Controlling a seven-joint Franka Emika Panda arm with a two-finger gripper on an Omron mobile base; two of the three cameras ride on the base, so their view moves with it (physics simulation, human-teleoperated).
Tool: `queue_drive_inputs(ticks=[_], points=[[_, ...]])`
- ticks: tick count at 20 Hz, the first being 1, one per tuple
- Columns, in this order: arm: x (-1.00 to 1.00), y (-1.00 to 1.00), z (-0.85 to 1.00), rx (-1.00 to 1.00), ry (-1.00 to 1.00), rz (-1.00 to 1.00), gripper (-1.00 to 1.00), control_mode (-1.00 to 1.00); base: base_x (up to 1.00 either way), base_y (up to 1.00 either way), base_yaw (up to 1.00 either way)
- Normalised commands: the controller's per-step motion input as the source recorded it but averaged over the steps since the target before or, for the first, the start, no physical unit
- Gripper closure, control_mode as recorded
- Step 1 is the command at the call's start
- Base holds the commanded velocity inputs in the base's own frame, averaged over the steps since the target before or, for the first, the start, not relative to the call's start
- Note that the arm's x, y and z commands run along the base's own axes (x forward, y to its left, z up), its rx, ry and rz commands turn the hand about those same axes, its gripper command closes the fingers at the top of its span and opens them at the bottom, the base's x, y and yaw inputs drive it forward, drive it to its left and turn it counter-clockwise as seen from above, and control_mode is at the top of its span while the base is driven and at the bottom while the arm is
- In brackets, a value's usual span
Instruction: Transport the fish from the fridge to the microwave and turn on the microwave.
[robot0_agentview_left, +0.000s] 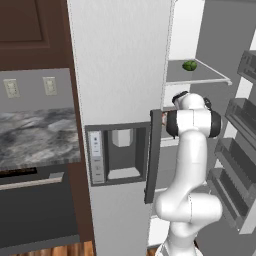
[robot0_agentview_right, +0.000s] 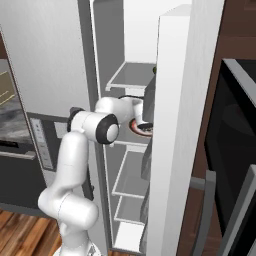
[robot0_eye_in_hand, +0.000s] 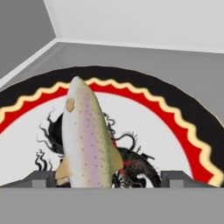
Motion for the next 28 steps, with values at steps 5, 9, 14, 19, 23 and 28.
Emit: queue_drive_inputs(ticks=[5, 9, 14, 19, 23, 28], points=[[0.00, 0.04, -0.45, 0.00, 0.02, 0.00, 1.00, -1.00, 0.00, 0.00, 0.00], [0.00, 0.28, -0.74, 0.00, 0.13, 0.00, 1.00, -1.00, 0.00, 0.00, 0.00], [0.00, 0.35, -0.28, -0.01, 0.01, 0.00, 1.00, -1.00, 0.00, 0.00, 0.00], [-0.27, 0.06, 0.00, 0.00, -0.19, -0.05, 1.00, -1.00, 0.00, 0.00, 0.00], [-0.38, 0.00, 0.00, 0.00, -0.26, -0.08, 1.00, -1.00, 0.00, 0.00, 0.00], [-0.40, 0.30, 0.01, -0.03, -0.24, -0.05, 1.00, -1.00, 0.00, 0.00, 0.00]])
